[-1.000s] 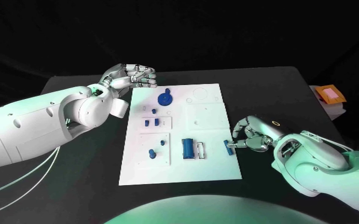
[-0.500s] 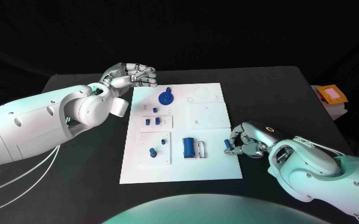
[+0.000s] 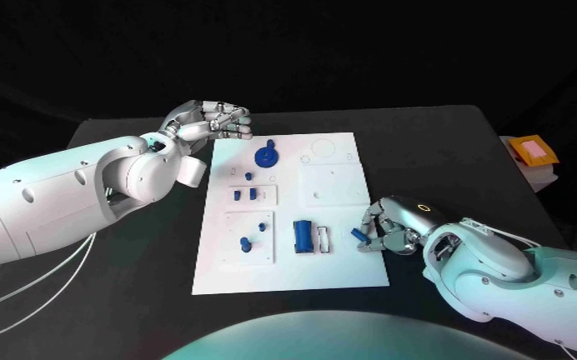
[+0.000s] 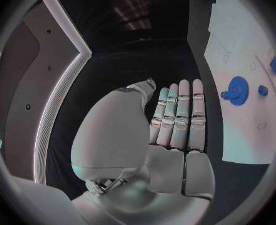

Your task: Assemble the parts on the task board

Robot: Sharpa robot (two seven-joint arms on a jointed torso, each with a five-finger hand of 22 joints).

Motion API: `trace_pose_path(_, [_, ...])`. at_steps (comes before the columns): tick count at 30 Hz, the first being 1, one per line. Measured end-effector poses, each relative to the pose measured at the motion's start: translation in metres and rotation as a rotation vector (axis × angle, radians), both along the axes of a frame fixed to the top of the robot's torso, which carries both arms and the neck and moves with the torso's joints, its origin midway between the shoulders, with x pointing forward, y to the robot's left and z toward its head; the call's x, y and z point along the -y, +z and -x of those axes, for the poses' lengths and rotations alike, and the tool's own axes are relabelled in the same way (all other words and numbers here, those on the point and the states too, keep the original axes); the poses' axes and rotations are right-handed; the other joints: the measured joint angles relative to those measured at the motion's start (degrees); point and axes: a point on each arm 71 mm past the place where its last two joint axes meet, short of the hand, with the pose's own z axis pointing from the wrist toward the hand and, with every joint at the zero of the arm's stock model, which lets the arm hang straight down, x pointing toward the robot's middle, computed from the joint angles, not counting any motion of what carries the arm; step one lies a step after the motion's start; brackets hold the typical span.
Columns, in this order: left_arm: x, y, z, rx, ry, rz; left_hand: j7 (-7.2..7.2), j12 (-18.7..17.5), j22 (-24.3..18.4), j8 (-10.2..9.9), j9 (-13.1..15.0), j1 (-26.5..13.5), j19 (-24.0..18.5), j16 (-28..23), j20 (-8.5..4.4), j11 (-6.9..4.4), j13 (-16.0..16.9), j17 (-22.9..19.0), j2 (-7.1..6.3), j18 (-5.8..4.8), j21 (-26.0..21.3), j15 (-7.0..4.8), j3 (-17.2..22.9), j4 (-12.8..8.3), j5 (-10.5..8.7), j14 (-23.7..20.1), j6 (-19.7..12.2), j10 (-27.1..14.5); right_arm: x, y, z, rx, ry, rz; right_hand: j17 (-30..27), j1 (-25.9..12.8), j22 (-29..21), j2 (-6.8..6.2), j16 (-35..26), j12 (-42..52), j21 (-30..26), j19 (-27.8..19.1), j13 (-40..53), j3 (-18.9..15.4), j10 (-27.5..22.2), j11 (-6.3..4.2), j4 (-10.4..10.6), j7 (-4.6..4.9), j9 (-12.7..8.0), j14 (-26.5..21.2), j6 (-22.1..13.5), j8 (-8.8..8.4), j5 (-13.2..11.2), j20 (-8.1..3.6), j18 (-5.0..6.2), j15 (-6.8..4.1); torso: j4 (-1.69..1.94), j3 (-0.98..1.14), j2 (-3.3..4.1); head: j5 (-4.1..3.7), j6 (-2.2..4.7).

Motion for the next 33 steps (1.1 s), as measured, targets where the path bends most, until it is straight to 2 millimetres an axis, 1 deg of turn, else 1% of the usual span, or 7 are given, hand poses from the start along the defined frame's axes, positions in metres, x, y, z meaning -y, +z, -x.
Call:
trace_pose_path(11, [-0.0002,-0.0001,0.0001,0.000,0.000,-0.001,0.00,0.00,0.00,0.00,0.00,0.00,0.00,0.00,0.00,0.00,0.00,0.00,0.00,0.00,0.00,0.00,0.00,0.00,0.00,0.00,0.00,0.00,-0.0062,0.0001,0.0012,0.004,0.013,-0.002,-0.01,0.92,-0.01,-0.46,0.19,-0.28,0.22,0.00,0.00,7.03,0.00,0.00,1.35,0.52,0.83,0.00,-0.34,-0.57,1.50,0.00,0.00,0.00,0.08,-0.03,-0.04,0.02,-0.06])
trace_pose_path(14, [-0.0005,-0.0001,0.0001,0.000,0.001,-0.001,0.00,0.00,0.00,0.00,-0.01,0.00,0.00,0.00,0.00,0.00,0.00,-0.01,0.00,0.00,0.00,0.00,0.00,0.00,0.00,0.00,0.00,0.00,-0.0080,0.0002,0.0027,0.000,0.014,-0.007,-0.01,0.92,-0.01,-0.46,0.19,-0.29,0.45,0.00,0.00,10.91,0.00,-0.01,1.44,0.61,0.93,0.00,-0.44,-0.85,2.32,0.01,0.00,0.00,0.08,-0.03,-0.04,0.10,-0.02])
trace_pose_path(15, [-0.0006,-0.0001,0.0001,0.000,0.001,-0.001,0.00,0.00,0.00,0.00,-0.01,0.00,0.00,0.00,0.00,0.00,0.00,-0.01,0.00,0.00,0.00,0.00,0.00,0.00,0.00,0.00,0.00,0.00,-0.0090,0.0004,0.0036,-0.003,0.015,-0.011,-0.01,0.92,-0.01,-0.46,0.19,-0.29,0.45,0.00,-0.01,13.64,0.00,-0.01,1.49,0.66,1.05,-0.01,-0.47,-0.92,2.63,0.00,-0.01,0.00,0.08,-0.02,-0.04,0.12,-0.01])
trace_pose_path(17, [-0.0006,-0.0001,0.0001,0.000,0.001,-0.001,0.00,0.00,0.00,0.00,-0.01,0.00,0.00,0.00,0.00,0.00,0.00,-0.01,0.00,0.00,0.00,0.00,0.00,0.00,0.00,0.00,0.00,0.00,-0.0106,0.0014,0.0047,-0.004,0.017,-0.018,-0.01,0.87,-0.01,-0.63,0.19,-0.84,0.45,0.00,-1.65,28.68,0.72,-0.34,1.30,0.87,1.39,-0.02,-0.30,-2.11,2.55,0.00,0.00,-0.02,0.08,-0.04,-0.04,0.17,0.02])
trace_pose_path(21, [-0.0006,-0.0001,0.0002,-0.001,0.001,-0.001,0.00,0.00,0.01,0.00,-0.01,0.00,0.00,0.00,0.00,0.00,0.00,-0.01,0.00,0.00,0.00,0.00,0.00,0.00,0.00,0.00,0.00,0.00,-0.0102,0.0018,0.0042,-0.011,0.009,-0.024,-0.01,-5.03,-0.02,-4.34,0.19,-0.53,0.45,0.00,-9.82,40.20,1.96,-1.33,1.50,0.92,1.53,0.02,-0.25,-2.10,2.32,0.01,-0.01,-0.21,0.08,-0.05,-0.04,0.20,0.04])
trace_pose_path(24, [-0.0006,-0.0001,0.0002,-0.001,0.001,-0.001,0.00,0.00,0.00,0.00,-0.01,0.00,0.00,0.00,0.00,0.00,0.00,-0.01,0.00,0.00,0.00,0.00,0.00,0.00,0.00,0.00,0.00,0.00,-0.0101,0.0019,0.0039,-0.017,0.004,-0.027,-0.01,-8.22,-0.02,-4.37,0.19,-0.53,0.45,0.00,-9.44,43.60,1.71,-1.09,1.60,0.98,1.52,0.09,-0.19,-2.11,2.25,0.01,0.00,-0.14,0.08,-0.07,-0.04,0.21,0.04])
trace_pose_path(33, [-0.0009,-0.0001,0.0003,-0.001,0.001,-0.002,0.00,0.00,-0.04,0.00,-0.01,0.00,0.00,0.00,0.00,0.00,0.00,-0.02,0.00,0.00,0.00,0.00,0.00,0.00,0.00,0.00,0.00,0.00,-0.0109,0.0023,0.0024,-0.028,-0.003,-0.033,-0.02,-11.18,-0.02,-3.56,0.19,-0.53,0.45,0.00,-9.36,43.68,1.72,-1.10,1.65,0.99,1.52,0.09,-0.18,-2.11,2.09,0.01,0.00,-0.13,0.03,-0.06,-0.02,0.37,-0.04])
